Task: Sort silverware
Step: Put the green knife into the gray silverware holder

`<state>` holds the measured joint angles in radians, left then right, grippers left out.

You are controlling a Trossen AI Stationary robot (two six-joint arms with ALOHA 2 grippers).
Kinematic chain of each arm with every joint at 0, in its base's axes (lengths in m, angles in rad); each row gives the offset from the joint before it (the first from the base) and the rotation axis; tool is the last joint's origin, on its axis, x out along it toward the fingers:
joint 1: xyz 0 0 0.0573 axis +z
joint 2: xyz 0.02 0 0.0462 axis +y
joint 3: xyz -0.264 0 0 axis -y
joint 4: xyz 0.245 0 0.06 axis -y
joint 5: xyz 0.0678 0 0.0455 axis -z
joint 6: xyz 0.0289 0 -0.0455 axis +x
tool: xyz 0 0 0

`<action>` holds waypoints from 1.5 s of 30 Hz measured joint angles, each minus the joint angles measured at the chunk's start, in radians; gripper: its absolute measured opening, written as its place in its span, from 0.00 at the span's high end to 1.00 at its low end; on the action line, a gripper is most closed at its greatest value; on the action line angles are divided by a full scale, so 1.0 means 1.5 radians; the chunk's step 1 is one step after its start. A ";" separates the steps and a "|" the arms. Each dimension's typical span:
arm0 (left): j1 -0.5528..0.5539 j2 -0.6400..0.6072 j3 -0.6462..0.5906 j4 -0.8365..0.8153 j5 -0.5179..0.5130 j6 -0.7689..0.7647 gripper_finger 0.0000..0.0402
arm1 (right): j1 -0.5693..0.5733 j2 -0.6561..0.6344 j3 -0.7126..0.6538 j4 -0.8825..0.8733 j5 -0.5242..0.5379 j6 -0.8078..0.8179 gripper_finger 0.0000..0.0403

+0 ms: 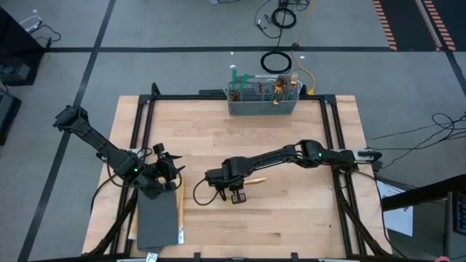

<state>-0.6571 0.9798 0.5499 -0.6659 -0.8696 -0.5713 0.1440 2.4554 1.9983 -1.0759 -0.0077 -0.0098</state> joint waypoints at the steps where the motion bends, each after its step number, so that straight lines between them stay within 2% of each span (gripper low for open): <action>1: 0.000 0.000 0.000 0.000 0.001 0.000 0.53 | 0.002 -0.008 0.000 0.004 0.006 0.006 1.00; 11: 0.000 0.000 0.000 -0.001 0.002 0.000 0.53 | 0.003 -0.101 0.001 0.031 0.115 0.051 1.00; 18: 0.000 0.000 0.000 -0.001 0.011 0.000 0.53 | -0.024 -0.154 -0.001 0.032 0.237 0.053 0.99; 24: -0.006 0.000 0.000 0.001 0.020 -0.007 0.53 | -0.055 -0.200 -0.004 0.044 0.217 0.059 1.00; 28: -0.021 0.000 0.000 -0.001 0.020 -0.017 0.53 | -0.076 -0.183 -0.002 0.062 0.091 0.074 0.93; 30: -0.029 0.000 0.000 0.000 0.020 -0.018 0.53 | -0.080 -0.153 -0.002 0.064 0.063 0.086 0.87; 35: -0.040 0.000 0.000 0.001 0.020 -0.018 0.53 | -0.076 -0.086 -0.005 0.083 0.055 0.087 0.67; 39: -0.044 0.000 0.000 -0.002 0.020 -0.017 0.53 | -0.087 -0.072 -0.003 0.092 0.074 0.148 0.53; 42: -0.044 0.000 0.000 -0.006 0.020 -0.017 0.53 | -0.092 -0.067 -0.003 0.114 0.077 0.187 0.48; 45: -0.044 0.000 0.000 -0.007 0.020 -0.017 0.53 | -0.094 -0.066 -0.003 0.137 0.074 0.217 0.46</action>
<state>-0.7233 0.9798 0.5501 -0.6758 -0.8398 -0.5968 0.0027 2.3561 1.9942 -0.8703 0.1030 0.3151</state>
